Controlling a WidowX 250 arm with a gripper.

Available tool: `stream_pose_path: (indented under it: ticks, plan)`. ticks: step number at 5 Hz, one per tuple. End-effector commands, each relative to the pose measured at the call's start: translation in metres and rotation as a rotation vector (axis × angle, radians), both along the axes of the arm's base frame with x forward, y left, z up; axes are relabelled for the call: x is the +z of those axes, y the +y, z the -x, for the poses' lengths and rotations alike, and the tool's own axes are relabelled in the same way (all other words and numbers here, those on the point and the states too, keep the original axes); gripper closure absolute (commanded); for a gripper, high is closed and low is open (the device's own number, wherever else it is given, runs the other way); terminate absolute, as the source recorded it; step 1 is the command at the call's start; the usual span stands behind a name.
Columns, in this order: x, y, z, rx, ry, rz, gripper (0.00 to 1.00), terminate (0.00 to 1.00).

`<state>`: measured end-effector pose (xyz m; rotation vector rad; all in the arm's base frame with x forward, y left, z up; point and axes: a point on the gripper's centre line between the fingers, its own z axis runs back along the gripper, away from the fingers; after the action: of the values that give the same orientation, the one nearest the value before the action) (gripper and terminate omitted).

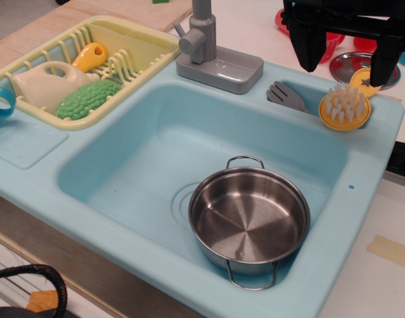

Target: Put brush into pot or pan

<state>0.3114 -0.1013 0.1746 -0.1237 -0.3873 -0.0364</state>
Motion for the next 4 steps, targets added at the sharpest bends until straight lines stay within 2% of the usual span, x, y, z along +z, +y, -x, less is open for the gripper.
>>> stream_pose_path:
  ticks: [1, 2, 3, 4]
  plan:
    - [0.000, 0.000, 0.000, 0.000, 0.000, 0.000, 0.00, 0.00]
    - [0.011, -0.007, -0.019, -0.011, 0.012, -0.047, 0.00, 0.00]
    - [0.014, -0.013, -0.038, -0.027, 0.057, -0.063, 0.00, 0.00]
    - [0.008, -0.014, -0.045, -0.046, 0.075, -0.045, 0.00, 0.00]
